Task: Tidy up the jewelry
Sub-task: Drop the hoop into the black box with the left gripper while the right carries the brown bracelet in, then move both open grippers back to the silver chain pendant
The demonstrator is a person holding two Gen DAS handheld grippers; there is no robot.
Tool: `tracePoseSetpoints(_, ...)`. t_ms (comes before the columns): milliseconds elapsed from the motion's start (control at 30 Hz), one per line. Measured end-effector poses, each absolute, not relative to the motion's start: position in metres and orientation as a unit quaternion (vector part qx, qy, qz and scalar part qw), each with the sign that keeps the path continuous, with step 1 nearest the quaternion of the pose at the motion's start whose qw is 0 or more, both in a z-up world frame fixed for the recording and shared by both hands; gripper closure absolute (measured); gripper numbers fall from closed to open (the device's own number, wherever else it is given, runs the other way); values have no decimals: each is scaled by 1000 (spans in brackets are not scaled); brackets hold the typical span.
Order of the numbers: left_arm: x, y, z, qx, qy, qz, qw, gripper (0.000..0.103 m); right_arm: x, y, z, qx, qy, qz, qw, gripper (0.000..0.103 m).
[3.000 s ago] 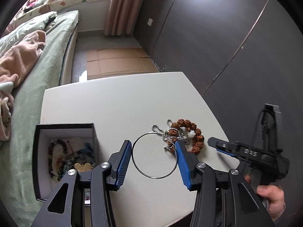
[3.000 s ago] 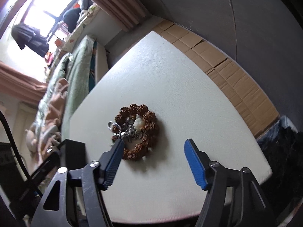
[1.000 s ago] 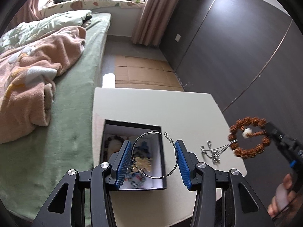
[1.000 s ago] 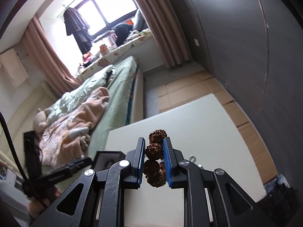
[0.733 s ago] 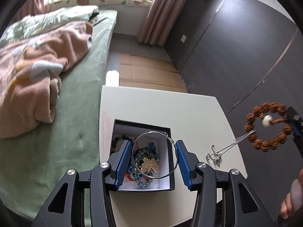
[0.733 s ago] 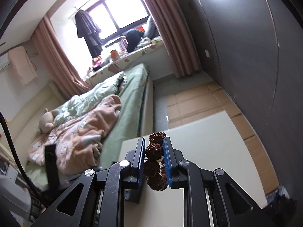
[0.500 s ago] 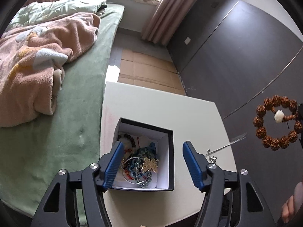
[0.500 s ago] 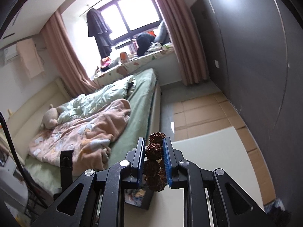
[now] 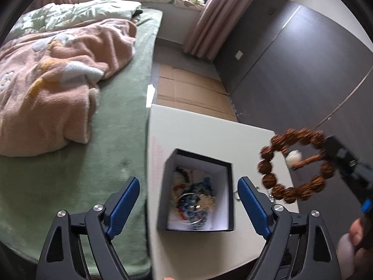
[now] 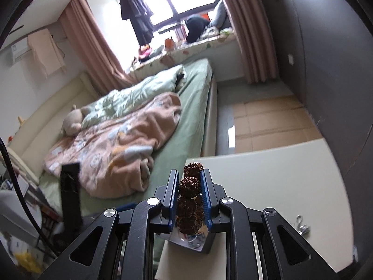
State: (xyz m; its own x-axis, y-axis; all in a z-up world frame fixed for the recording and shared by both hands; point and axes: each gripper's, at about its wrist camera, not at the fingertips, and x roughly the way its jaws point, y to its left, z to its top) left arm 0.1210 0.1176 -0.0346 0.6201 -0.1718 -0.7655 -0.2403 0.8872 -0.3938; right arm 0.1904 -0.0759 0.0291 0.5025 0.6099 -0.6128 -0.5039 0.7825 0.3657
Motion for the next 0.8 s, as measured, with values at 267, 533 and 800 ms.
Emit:
tracePoseSetpoints(267,113,145,-39,-257,432,45,863,17,206,-53,-16,47,418,330,845,83)
tracePoseSetpoints(533,114,158,-36,-287,418,54,860,17,224,-31,-50,102,476,382,786,71)
tracePoseSetpoints(800,119,149,-34,-284,419,44,862,17,226,-73,-41,142,474,351,795,62)
